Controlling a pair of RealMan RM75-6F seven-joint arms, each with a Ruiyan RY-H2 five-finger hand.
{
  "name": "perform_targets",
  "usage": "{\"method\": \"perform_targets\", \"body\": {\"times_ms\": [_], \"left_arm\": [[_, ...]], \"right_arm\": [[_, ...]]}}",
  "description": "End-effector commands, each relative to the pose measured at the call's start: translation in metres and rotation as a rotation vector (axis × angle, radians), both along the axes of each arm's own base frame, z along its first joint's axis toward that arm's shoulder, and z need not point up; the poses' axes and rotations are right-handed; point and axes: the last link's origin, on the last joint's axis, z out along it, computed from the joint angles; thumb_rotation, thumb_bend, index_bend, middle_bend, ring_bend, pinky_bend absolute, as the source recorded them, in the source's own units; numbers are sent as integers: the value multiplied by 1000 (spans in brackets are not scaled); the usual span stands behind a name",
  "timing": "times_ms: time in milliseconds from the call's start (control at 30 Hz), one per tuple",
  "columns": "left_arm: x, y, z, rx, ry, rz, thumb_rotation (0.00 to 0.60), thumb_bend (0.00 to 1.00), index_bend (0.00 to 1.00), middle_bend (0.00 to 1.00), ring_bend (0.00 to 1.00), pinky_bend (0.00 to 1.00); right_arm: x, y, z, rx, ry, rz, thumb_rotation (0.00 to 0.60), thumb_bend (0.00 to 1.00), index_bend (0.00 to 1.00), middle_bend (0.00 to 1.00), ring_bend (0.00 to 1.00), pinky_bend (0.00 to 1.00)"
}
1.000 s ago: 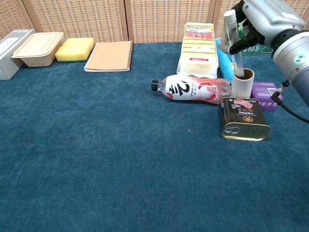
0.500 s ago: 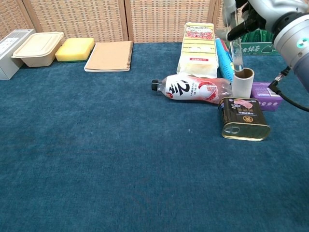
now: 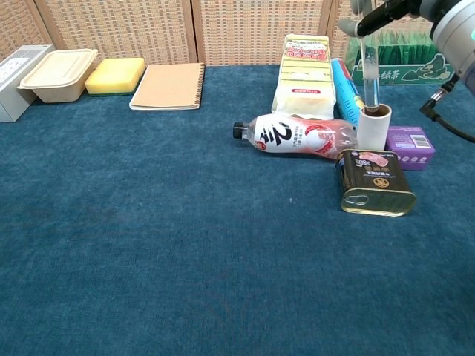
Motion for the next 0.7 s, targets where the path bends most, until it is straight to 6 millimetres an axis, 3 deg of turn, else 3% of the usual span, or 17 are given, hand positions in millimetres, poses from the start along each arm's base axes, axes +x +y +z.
{"method": "perform_targets", "body": {"times_ms": [33,333,700], "left_arm": [[0,0,0,0,0,0,600,355,289,136,45,228],[1,-1,0,-1,-5,-4,600,354,289,136,45,228],[1,-1,0,-2,-10,-6,600,356,290,136,45,228]], "right_arm": [[2,0,5,-12,4,4,600,365,727,826,889,861],[12,1,23,-40,-7,26,600,365,745,851,903,864],[28,12,26,50,-63,51,600,389,752,926,976,916]]}}
